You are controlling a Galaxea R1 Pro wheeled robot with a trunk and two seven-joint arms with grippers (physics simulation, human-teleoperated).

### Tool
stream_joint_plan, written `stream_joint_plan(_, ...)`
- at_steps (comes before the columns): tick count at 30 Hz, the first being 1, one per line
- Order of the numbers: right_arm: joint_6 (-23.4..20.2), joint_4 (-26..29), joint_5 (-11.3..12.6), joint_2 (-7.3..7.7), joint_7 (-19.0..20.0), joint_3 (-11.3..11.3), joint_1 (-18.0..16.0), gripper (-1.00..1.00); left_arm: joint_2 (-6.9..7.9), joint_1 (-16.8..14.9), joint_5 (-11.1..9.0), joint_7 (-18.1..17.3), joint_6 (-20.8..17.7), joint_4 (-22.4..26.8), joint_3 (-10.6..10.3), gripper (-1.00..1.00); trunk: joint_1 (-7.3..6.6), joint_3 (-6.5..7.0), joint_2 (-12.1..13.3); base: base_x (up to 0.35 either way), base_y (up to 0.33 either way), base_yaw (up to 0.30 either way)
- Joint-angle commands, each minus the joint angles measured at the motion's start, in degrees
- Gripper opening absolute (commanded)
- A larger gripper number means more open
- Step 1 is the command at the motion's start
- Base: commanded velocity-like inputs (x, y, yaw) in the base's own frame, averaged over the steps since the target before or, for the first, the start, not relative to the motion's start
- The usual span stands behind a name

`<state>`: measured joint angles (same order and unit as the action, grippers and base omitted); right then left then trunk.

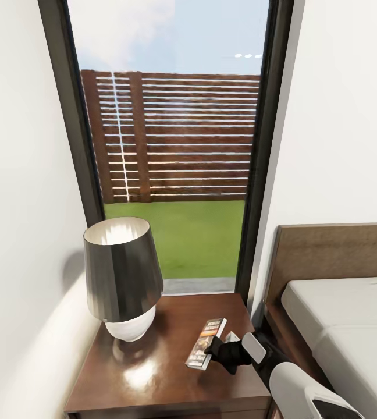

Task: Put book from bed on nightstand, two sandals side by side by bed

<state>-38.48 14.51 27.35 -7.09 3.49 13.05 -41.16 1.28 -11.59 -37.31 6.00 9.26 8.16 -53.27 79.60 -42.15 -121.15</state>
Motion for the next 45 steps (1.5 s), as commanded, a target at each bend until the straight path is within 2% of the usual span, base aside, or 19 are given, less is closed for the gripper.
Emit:
stream_joint_plan(1,-0.3,0.1,-0.4,-0.03,0.1,0.4,0.0,-1.0,0.04,0.0,-0.3,0.3,0.1,0.1,-0.5,1.0,-0.01,-0.06,0.0,0.0,0.0,0.0)
stream_joint_plan(45,-0.3,0.0,-0.2,-0.03,-3.2,0.5,-0.1,-1.0,0.04,0.0,-0.3,0.3,0.1,0.1,-0.5,1.0,-0.01,-0.06,0.0,0.0,0.0,0.0)
